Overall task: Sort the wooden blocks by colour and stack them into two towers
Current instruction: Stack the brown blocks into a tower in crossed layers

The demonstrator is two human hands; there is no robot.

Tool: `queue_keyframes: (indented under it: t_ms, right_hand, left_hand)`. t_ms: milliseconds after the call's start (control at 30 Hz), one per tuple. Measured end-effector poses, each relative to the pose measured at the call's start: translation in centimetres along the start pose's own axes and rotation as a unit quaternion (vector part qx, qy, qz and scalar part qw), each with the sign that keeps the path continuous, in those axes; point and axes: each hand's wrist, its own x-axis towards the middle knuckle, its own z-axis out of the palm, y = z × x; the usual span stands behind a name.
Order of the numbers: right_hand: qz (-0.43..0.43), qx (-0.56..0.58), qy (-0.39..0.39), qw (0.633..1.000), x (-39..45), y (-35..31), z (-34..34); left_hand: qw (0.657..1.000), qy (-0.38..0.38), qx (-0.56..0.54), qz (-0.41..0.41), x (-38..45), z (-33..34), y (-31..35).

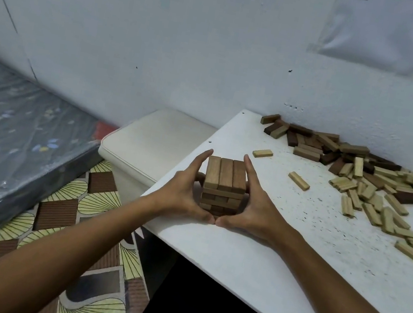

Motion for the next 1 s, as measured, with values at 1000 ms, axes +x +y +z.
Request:
queue_keyframes:
  t_ms: [1000]
  right_hand:
    - [0.020,-0.034,-0.060,0.997,2.0,-1.2,1.1]
  left_hand:
    - [0.997,0.054,-0.043,-0.017,-2.4,-3.2,-0.6]
